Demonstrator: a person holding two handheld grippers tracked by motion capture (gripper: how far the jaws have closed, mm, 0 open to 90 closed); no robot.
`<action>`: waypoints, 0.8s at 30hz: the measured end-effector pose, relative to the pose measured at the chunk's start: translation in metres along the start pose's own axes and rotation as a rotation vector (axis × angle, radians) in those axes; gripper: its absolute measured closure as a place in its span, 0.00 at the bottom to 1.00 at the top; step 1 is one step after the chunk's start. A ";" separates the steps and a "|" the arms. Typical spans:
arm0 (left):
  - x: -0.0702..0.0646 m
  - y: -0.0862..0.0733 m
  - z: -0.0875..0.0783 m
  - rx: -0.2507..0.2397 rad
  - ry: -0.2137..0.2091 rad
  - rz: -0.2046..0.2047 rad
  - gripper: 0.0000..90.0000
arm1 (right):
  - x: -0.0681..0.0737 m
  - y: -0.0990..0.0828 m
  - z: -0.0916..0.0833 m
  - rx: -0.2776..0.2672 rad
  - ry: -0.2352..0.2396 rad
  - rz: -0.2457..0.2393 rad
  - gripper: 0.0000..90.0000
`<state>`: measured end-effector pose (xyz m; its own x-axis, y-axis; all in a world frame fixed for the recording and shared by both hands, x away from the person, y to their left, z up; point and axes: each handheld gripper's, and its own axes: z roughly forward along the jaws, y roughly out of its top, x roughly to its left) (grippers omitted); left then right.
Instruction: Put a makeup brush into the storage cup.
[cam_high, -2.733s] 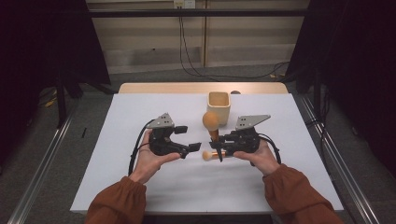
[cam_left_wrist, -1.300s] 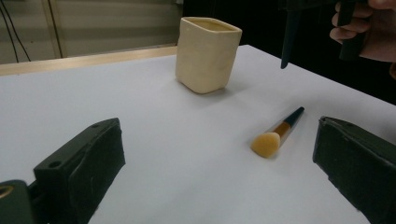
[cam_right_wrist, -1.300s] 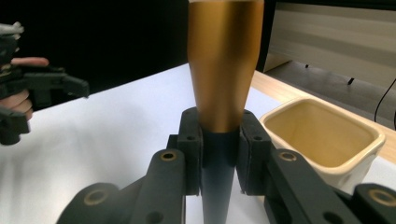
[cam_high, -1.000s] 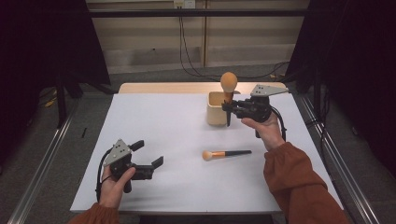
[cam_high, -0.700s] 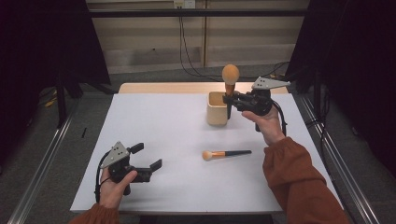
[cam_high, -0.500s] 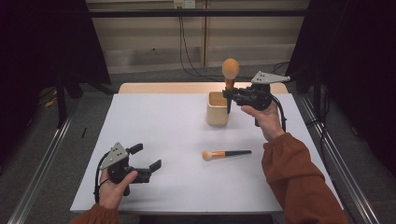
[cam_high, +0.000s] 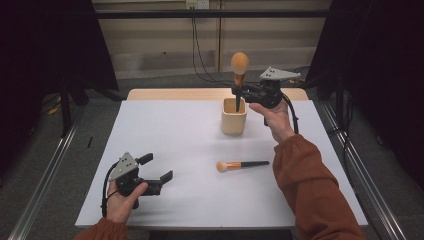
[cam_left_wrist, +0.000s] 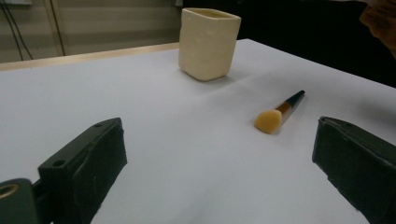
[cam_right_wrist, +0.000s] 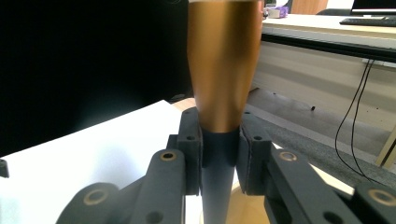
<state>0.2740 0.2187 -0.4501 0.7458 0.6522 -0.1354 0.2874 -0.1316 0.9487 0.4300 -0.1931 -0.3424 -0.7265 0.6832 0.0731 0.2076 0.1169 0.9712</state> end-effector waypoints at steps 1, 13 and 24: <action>0.000 0.000 0.000 -0.006 -0.002 0.000 0.03 | -0.001 0.000 0.001 0.001 -0.003 0.002 0.83; 0.003 0.000 -0.002 -0.001 0.007 -0.001 0.04 | -0.012 -0.013 0.010 0.006 -0.035 0.003 0.83; 0.004 0.001 -0.004 -0.010 0.019 0.007 0.04 | -0.018 -0.029 0.015 0.022 -0.050 0.020 0.83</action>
<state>0.2747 0.2245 -0.4482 0.7363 0.6654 -0.1232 0.2761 -0.1293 0.9524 0.4469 -0.1977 -0.3748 -0.6882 0.7210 0.0806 0.2364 0.1178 0.9645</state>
